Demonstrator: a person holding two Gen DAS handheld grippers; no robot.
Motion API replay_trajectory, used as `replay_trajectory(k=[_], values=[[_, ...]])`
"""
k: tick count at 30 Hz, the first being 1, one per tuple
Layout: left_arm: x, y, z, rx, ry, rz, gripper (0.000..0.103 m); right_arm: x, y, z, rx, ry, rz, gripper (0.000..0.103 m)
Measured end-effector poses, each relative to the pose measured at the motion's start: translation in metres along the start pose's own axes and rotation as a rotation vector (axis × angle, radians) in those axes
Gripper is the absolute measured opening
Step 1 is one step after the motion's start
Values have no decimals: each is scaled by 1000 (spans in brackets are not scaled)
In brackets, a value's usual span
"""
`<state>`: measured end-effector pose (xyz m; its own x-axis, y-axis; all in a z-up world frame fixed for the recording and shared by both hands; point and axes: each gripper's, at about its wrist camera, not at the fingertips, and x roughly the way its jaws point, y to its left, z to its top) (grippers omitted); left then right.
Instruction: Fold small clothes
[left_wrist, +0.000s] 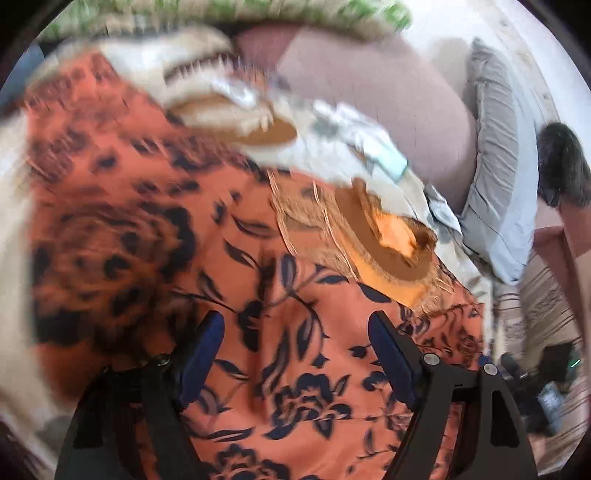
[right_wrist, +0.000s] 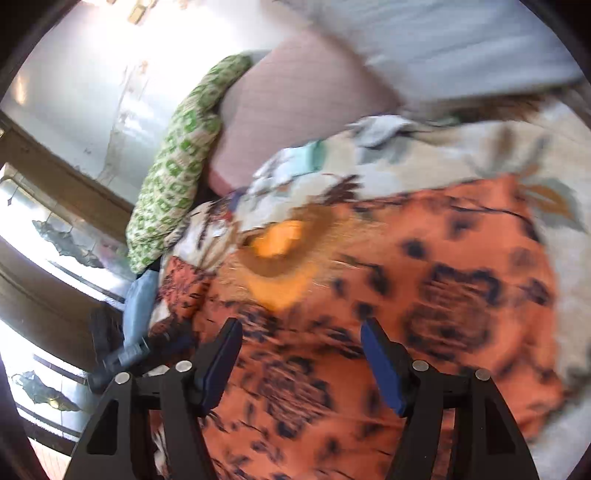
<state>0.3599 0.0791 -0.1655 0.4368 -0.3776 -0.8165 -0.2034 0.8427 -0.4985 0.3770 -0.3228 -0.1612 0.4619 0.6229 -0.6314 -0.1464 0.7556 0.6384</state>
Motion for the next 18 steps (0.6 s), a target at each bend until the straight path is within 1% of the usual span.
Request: replay_trajectory(k=[1,2,3,4,6,7,9,11,12,13,14,15,16,17,18], values=[[6,0,0,-8,23,11,64,-4,-11,-3,18,-8,-16,70],[11,-4,1,13,38,63,39,-10,-21,-5,39,-21,-26,70],[12,-9,0,42,33,116,27,-15,-33,-6,72,-39,-31,70],[13,-14,0,64,34,158,9,-18,-43,-8,104,-49,-33,70],[11,-24,1,100,26,208,5,-19,-59,-12,145,-38,-31,70],[4,-34,2,143,-14,247,5,-19,-63,-13,147,-35,-37,70],[-24,-63,-1,270,-145,313,5,-23,-69,-13,146,-29,-45,70],[-51,-86,-17,392,-282,400,5,-29,-66,-9,127,-38,-53,70],[-54,-86,-22,408,-293,427,5,-31,-60,-4,97,-49,-61,70],[-49,-81,-24,405,-269,443,5,-33,-50,2,46,-59,-70,70],[-38,-72,-24,383,-213,459,6,-33,-43,8,11,-61,-74,70],[-16,-56,-22,335,-112,482,7,-31,-36,15,-11,-56,-74,70],[2,-42,-20,300,-36,498,9,-27,-29,23,-21,-46,-74,70],[12,-30,-19,265,3,496,11,-19,-23,30,-22,-28,-90,70],[9,-29,-20,271,-43,479,11,-14,-21,34,-18,-19,-115,70]])
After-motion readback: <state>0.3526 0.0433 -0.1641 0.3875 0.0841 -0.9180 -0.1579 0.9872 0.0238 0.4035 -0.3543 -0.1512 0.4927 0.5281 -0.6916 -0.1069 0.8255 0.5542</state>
